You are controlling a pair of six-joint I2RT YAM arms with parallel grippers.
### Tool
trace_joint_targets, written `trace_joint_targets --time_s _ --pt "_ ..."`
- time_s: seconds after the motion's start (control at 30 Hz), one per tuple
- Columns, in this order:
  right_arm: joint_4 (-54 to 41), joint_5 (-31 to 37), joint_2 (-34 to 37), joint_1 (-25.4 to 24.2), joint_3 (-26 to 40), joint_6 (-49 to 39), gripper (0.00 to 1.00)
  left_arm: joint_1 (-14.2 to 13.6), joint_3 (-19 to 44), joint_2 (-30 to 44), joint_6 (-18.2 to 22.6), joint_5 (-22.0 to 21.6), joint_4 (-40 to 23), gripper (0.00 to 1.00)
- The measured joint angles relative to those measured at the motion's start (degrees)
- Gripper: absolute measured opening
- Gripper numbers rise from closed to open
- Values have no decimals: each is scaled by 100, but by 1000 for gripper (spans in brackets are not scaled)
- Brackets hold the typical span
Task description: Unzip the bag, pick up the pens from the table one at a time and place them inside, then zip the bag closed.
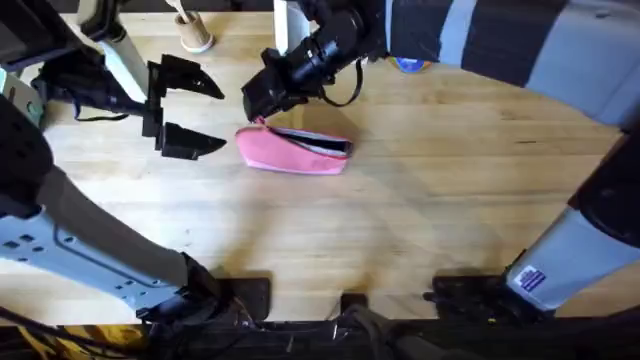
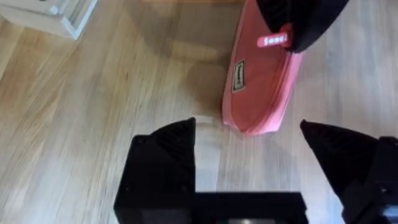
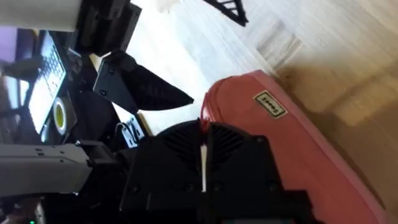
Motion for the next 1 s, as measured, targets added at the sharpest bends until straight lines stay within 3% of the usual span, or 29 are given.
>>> trace_joint_targets --time_s 0.13,0.3,0.6,0.9,0.97,1.0 --pt "-151 -13 -11 27 0 -744 33 -397 0 0 0 -73 2 993" --pt "-435 -30 -52 35 0 -1484 33 -699 0 0 -88 -216 61 993" --pt "-490 194 -53 33 0 -2483 33 -962 1 0 -796 -563 -16 993" --pt "-492 501 -53 33 0 -2452 33 -1119 -69 0 -1055 -649 -61 992" --pt "-494 531 -55 31 0 -2358 32 -1119 -140 0 -1085 -695 -57 772" --pt "-492 535 -53 31 0 -2316 32 -1119 -172 0 -1104 -720 -61 603"
